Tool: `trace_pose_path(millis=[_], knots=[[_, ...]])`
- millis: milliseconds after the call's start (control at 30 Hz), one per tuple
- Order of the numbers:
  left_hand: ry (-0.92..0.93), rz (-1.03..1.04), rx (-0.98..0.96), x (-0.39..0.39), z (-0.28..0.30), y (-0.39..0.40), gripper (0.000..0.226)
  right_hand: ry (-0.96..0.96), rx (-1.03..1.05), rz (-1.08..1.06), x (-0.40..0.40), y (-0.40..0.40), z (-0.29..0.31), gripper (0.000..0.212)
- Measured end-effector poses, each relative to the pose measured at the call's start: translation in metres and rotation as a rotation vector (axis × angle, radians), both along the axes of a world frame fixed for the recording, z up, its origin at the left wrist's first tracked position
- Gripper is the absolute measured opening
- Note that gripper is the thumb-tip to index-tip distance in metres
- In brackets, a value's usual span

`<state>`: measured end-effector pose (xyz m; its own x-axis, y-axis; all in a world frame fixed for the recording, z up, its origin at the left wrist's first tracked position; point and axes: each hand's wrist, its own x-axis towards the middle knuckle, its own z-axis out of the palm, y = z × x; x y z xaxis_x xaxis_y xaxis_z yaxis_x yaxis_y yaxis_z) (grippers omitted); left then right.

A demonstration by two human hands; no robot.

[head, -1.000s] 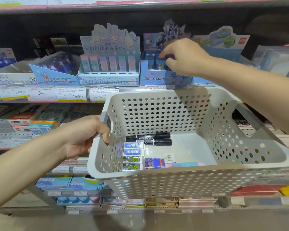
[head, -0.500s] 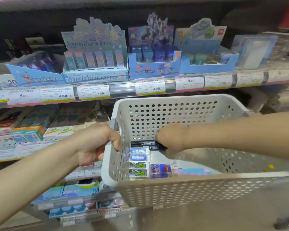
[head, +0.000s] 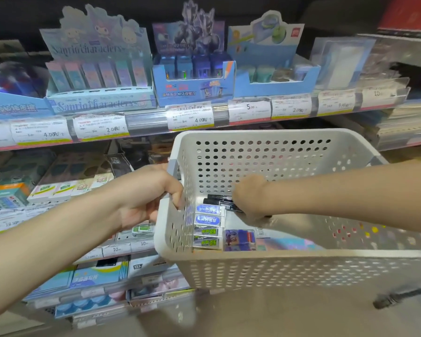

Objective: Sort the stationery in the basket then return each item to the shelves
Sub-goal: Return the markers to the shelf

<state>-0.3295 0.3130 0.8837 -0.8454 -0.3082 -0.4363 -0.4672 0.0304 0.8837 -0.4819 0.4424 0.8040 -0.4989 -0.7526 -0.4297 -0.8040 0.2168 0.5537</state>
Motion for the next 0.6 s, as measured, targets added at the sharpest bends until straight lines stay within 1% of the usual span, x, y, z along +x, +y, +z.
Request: trace_pose_path(millis=[67,167,267,367,433,533,600], knots=[[-0.002,-0.001,-0.003,-0.007,0.000,0.006,0.062,-0.030,0.018,-0.039,-0.015,0.011,0.001,0.009],[-0.009,-0.003,-0.014,-0.019,0.000,0.020,0.064,-0.022,0.023,-0.050,-0.037,0.031,-0.002,0.012],[-0.010,0.015,-0.024,-0.030,-0.001,0.032,0.059,0.038,0.037,-0.051,-0.053,0.047,-0.005,0.016],[-0.006,0.027,-0.021,-0.041,-0.001,0.045,0.055,0.081,0.054,-0.016,-0.067,0.060,-0.004,0.012],[-0.009,0.034,-0.030,-0.047,-0.004,0.053,0.057,0.075,0.066,0.007,-0.076,0.069,-0.002,0.014],[-0.024,0.047,-0.041,-0.054,-0.011,0.062,0.063,0.048,0.032,0.053,-0.083,0.082,0.008,0.013],[-0.039,0.070,-0.029,-0.057,-0.016,0.070,0.077,0.023,-0.019,0.077,-0.083,0.094,0.016,0.024]])
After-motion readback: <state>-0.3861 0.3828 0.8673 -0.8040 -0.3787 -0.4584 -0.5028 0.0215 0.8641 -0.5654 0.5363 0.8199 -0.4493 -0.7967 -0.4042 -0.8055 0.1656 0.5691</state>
